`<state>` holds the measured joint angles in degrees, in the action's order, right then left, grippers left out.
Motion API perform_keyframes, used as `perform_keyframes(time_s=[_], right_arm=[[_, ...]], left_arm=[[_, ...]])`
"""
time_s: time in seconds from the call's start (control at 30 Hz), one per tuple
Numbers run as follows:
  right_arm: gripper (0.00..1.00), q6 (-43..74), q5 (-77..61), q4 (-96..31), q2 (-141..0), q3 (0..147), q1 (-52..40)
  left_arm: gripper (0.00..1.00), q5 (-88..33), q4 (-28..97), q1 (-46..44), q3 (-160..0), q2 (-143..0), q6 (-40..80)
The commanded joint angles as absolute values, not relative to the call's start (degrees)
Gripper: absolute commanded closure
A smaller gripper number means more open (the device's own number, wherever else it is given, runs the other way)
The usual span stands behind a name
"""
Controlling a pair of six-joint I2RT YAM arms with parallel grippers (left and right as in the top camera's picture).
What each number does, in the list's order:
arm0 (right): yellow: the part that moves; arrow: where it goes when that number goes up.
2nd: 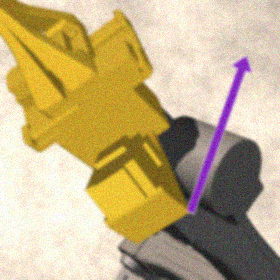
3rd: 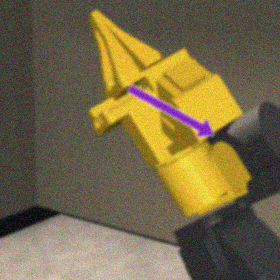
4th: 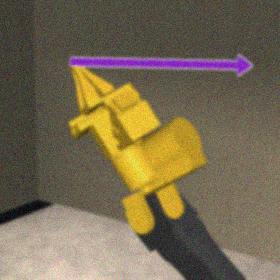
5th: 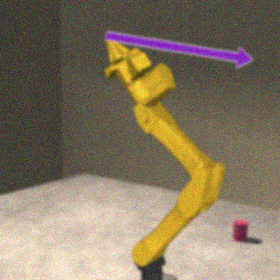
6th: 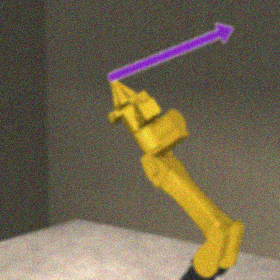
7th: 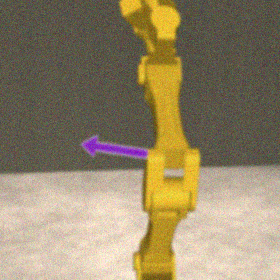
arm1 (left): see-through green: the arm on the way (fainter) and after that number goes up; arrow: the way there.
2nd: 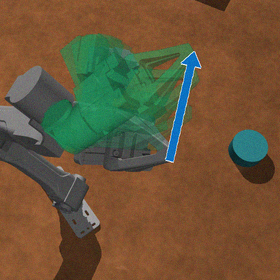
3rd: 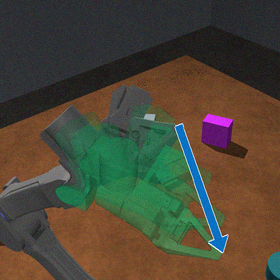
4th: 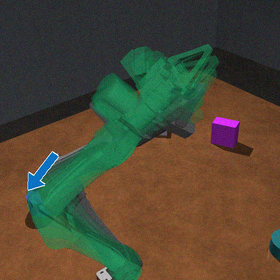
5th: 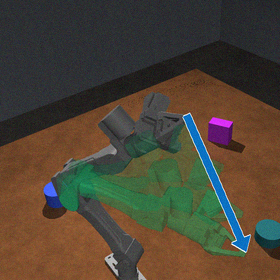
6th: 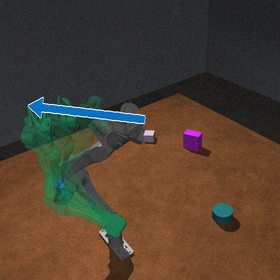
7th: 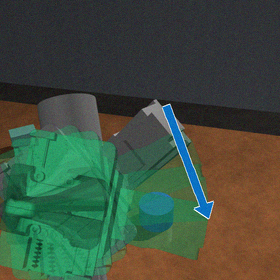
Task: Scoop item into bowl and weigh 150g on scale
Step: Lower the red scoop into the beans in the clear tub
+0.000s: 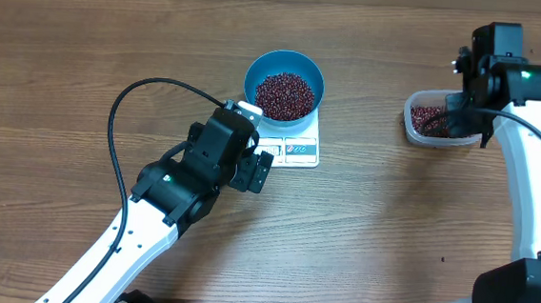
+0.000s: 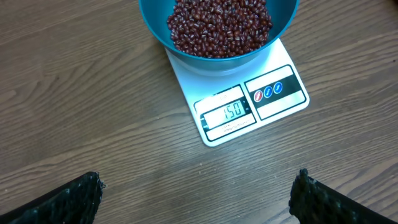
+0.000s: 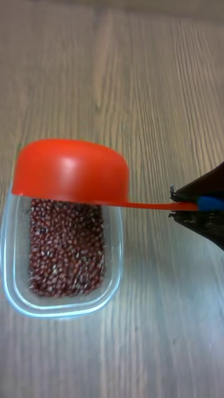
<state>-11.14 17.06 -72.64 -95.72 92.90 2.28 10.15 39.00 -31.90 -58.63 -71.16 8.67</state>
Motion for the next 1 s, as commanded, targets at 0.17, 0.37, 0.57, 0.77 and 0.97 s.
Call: perform_keyframes(time_s=[0.17, 0.37, 0.57, 0.77, 0.97], right_arm=[[0.96, 3.36, 2.22, -70.43, -94.76, 89.67, 6.63], [0.95, 7.70, -2.76, -63.90, -94.85, 81.97, 8.03], [0.96, 8.84, -7.40, -58.02, -94.91, 76.25, 8.12], [0.76, 10.70, -7.79, -55.61, -94.96, 74.59, 8.12], [0.52, 10.68, -7.60, -55.94, -94.96, 74.19, 8.12]], left_arm=[[0.00, 10.92, 38.74, -32.18, -58.54, -71.57, 8.84], [0.01, 10.90, 38.74, -32.18, -58.54, -71.57, 8.84], [0.01, 10.92, 38.72, -32.18, -58.54, -71.57, 8.84], [0.00, 10.90, 38.74, -32.18, -58.54, -71.57, 8.86], [0.01, 10.90, 38.72, -32.18, -58.54, -71.57, 8.84]])
